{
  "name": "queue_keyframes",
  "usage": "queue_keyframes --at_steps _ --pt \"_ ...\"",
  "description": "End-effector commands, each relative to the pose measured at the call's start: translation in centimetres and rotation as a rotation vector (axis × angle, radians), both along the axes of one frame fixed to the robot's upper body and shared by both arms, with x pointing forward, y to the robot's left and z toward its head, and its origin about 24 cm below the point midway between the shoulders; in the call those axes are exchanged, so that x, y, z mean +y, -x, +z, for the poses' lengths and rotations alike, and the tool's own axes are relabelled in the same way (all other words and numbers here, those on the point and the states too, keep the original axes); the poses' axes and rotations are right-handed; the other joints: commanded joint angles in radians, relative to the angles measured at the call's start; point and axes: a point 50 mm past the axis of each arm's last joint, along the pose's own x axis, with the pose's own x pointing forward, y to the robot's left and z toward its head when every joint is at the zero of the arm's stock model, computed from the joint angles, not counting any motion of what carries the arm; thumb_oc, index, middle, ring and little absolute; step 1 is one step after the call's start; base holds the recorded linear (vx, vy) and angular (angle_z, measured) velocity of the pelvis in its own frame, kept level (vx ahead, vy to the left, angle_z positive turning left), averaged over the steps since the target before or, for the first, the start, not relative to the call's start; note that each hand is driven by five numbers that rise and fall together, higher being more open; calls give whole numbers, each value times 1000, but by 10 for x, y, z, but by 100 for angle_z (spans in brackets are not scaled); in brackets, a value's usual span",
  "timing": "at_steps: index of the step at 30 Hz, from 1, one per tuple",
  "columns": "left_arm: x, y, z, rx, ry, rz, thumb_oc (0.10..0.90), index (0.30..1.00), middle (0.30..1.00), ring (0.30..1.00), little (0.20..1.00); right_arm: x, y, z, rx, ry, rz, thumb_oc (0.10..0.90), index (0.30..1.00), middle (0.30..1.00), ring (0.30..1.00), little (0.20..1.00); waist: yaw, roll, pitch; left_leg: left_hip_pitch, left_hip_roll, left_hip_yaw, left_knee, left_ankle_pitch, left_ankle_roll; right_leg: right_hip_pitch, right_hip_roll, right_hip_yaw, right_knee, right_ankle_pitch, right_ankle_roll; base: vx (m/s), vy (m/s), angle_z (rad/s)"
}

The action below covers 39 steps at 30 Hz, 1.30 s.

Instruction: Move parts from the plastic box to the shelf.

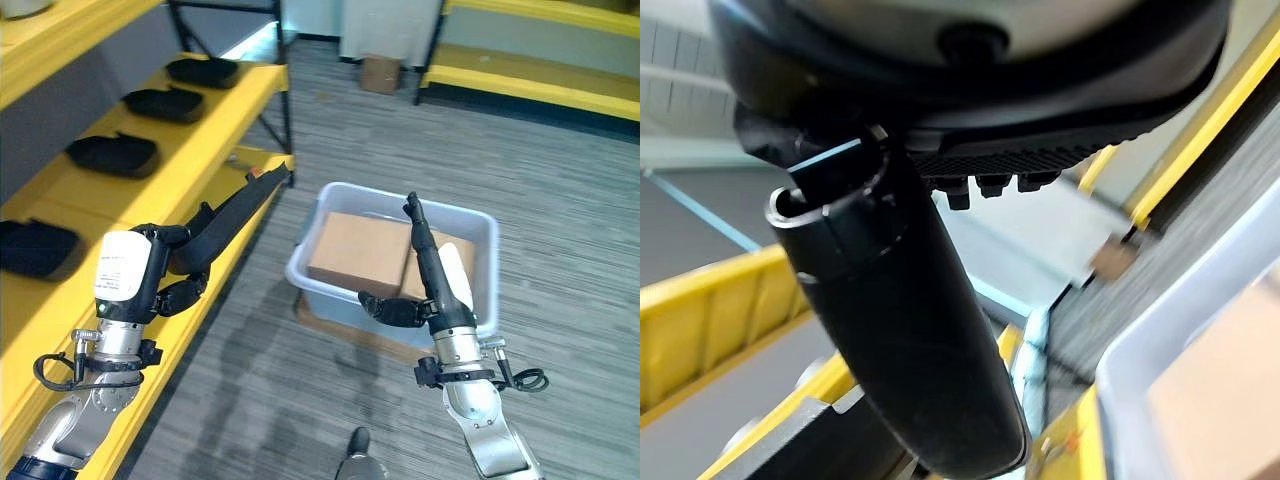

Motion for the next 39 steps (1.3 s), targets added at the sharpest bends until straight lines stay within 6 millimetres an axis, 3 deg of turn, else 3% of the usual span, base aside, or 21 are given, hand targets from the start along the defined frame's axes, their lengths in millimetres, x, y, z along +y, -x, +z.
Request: queue_keyframes --at_steps 1,10,18,25,26,28,29,31,32,33,34,39 --pt "1 8 51 -324 38 -27 400 300 300 300 300 9 0 42 -244 -25 62 900 1000 1000 1000 1000 -12 -19 -118 17 39 -41 22 -17 54 -8 31 16 97 -116 64 9 179 35" --pt "15 21 49 -347 11 57 400 300 300 300 300 9 3 28 -184 -66 39 900 1000 1000 1000 1000 73 -60 -113 -26 -75 -136 -17 -48 111 44 -58 -25 31 -5 135 -25 176 27" --pt "20 24 49 -359 19 101 400 300 300 300 300 17 2 20 -150 -72 48 900 1000 1000 1000 1000 120 -81 -119 -55 -176 -246 -33 -50 160 100 -136 -74 -24 96 195 -16 189 46" --pt "17 23 57 -392 -14 85 400 300 300 300 300 27 -5 18 -145 -72 62 900 1000 1000 1000 1000 146 -95 -121 -46 -229 -302 -40 -60 198 112 -190 -67 35 110 204 2 209 50" --pt "11 15 60 -400 -26 50 400 300 300 300 300 28 -7 21 -163 -80 62 900 1000 1000 1000 1000 117 -98 -103 -49 -244 -321 -50 -30 214 48 -169 81 99 144 171 -95 230 27" --pt "8 12 58 -384 -15 34 400 300 300 300 300 26 -5 20 -161 -87 62 900 1000 1000 1000 1000 88 -88 -93 -45 -243 -340 -56 -10 220 -8 -68 225 137 86 129 -62 245 83" --pt "6 10 54 -355 -16 23 400 300 300 300 300 23 -3 18 -144 -99 67 900 1000 1000 1000 1000 72 -87 -91 -40 -248 -355 -66 3 224 -20 21 258 156 9 99 26 159 107" --pt "6 10 50 -321 -25 21 400 300 300 300 300 20 1 15 -125 -108 74 900 1000 1000 1000 1000 56 -90 -99 -41 -252 -379 -72 11 221 -18 90 264 163 -51 75 24 68 54" --pt "5 10 50 -322 -24 20 400 300 300 300 300 20 1 15 -125 -108 73 900 1000 1000 1000 1000 54 -90 -101 -47 -252 -381 -72 17 220 -21 89 260 160 -46 72 8 31 72" --pt "6 8 43 -280 -7 22 400 300 300 300 300 17 3 11 -94 -114 85 900 1000 1000 1000 1000 11 -107 -118 -70 -268 -419 -74 38 207 -42 251 434 105 -90 49 -25 14 77" --pt "4 7 42 -273 0 12 400 300 300 300 300 17 4 11 -97 -114 95 900 1000 1000 1000 1000 2 -116 -114 -83 -278 -433 -74 51 205 -48 279 504 65 -67 44 -5 15 54" --pt "2 11 39 -262 9 -2 400 300 300 300 300 15 8 10 -85 -114 95 900 1000 1000 1000 1000 12 -120 -131 -87 -284 -432 -74 46 206 1 265 518 -14 -47 45 20 -23 26"
